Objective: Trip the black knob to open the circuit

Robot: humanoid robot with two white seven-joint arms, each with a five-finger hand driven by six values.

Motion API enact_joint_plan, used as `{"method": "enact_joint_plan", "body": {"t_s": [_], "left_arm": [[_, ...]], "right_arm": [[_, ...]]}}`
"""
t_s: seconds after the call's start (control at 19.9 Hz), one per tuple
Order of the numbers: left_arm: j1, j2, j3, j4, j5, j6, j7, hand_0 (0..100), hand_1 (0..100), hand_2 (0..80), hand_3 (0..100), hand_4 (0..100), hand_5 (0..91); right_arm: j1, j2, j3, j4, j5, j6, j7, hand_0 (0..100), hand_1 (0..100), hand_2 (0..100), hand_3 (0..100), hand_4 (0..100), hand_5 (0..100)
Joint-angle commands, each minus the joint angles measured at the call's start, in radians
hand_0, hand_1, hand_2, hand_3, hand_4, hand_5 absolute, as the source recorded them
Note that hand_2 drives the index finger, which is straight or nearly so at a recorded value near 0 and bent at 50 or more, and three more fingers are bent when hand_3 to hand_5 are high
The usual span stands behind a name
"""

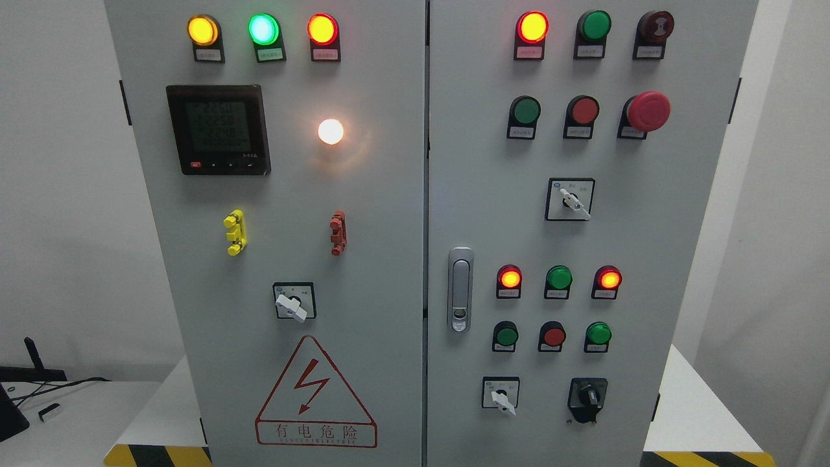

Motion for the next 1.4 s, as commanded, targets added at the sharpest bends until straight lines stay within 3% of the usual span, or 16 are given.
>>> {"method": "enact_joint_plan", "body": {"t_s": [0.0, 0.2, 0.3, 0.65, 0.75, 1.05, 1.25, 1.35], "left_arm": [[0.000, -0.001, 0.000, 0.000, -0.031, -0.001, 0.001, 12, 39, 0.0, 0, 0, 0.0], [0.000, 0.001, 0.000, 0.000, -0.031, -0.001, 0.001, 12, 39, 0.0, 0, 0, 0.0], [0.000, 0.001, 0.000, 0.000, -0.031, -0.001, 0.001, 12, 39, 0.0, 0, 0, 0.0], [0.000, 0.001, 0.000, 0.000, -0.031, -0.001, 0.001, 12, 39, 0.0, 0, 0, 0.0], [0.000, 0.001, 0.000, 0.000, -0.031, -0.001, 0.001, 12, 39, 0.0, 0, 0, 0.0], [0.000, 0.001, 0.000, 0.000, -0.031, -0.001, 0.001, 12, 39, 0.0, 0, 0, 0.0], [0.000, 0.001, 0.000, 0.000, -0.031, -0.001, 0.001, 12, 39, 0.0, 0, 0, 0.0], [0.000, 0.001, 0.000, 0.000, -0.031, -0.001, 0.001, 12, 39, 0.0, 0, 0, 0.0]], "right_arm": [[-0.158, -0.109, -0.127, -0.230, -0.080, 0.105, -0.014, 14, 42, 40, 54, 48, 42], [-0.299, -0.135, -0.147, -0.232, -0.083, 0.202, -0.014, 15, 43, 43, 63, 57, 48], [-0.351, -0.146, -0.147, -0.232, -0.083, 0.219, -0.015, 16, 44, 45, 65, 58, 50], [-0.554, -0.145, -0.161, -0.232, -0.081, 0.370, -0.015, 17, 45, 47, 72, 68, 70], [-0.603, -0.145, -0.161, -0.230, -0.083, 0.407, -0.015, 17, 47, 48, 80, 74, 80], [-0.631, -0.146, -0.161, -0.232, -0.084, 0.418, -0.015, 23, 59, 48, 100, 92, 90], [-0.641, -0.145, -0.157, -0.232, -0.086, 0.424, -0.020, 25, 61, 52, 100, 100, 94], [-0.660, -0.137, -0.144, -0.230, -0.086, 0.459, -0.027, 26, 62, 54, 100, 100, 95]]}}
